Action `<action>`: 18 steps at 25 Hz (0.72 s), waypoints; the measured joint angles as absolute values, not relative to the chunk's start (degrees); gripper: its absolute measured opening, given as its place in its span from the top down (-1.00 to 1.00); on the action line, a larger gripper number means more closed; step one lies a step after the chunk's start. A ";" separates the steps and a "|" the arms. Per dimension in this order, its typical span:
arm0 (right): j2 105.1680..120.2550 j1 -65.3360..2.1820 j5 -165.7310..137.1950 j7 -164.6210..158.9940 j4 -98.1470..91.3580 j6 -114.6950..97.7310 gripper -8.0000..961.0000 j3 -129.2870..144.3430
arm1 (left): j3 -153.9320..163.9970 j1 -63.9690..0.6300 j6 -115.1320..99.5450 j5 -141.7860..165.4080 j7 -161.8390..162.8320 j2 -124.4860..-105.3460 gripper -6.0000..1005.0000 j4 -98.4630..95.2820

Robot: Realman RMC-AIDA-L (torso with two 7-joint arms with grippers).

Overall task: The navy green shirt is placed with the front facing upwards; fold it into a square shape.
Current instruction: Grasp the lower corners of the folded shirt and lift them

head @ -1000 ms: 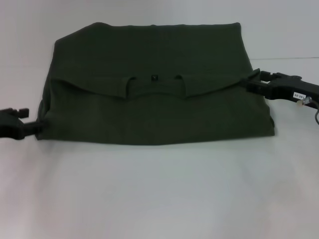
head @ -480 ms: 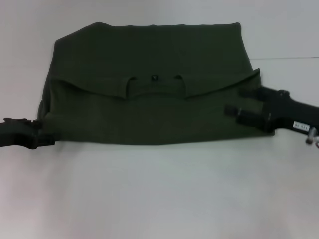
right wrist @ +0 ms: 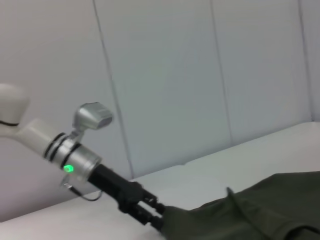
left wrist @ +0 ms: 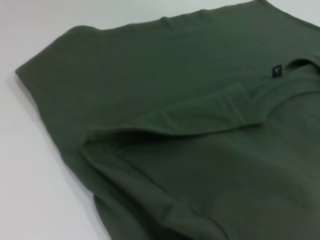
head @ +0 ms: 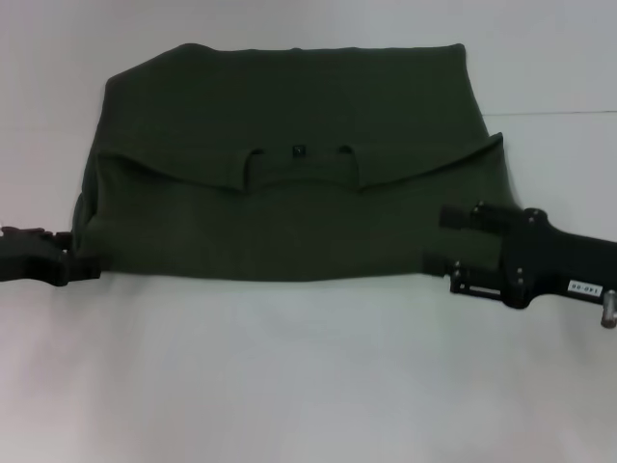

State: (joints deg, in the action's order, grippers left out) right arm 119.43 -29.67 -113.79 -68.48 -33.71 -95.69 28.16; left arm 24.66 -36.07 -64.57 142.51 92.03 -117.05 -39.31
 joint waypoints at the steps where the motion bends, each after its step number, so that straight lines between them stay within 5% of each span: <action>1: 119.40 -29.58 -113.81 -68.48 -34.00 -96.21 -0.60 29.03 | 25.05 -36.08 -64.56 142.54 92.03 -117.10 -0.41 -39.19; 11: 119.42 -29.40 -113.82 -69.00 -34.99 -96.52 -0.59 31.68 | 25.86 -36.53 -64.09 142.33 92.27 -117.40 -0.39 -38.24; 18: 119.31 -29.04 -113.77 -68.99 -34.99 -96.41 -0.59 31.25 | 25.74 -36.59 -63.89 142.49 92.09 -117.18 -0.17 -38.44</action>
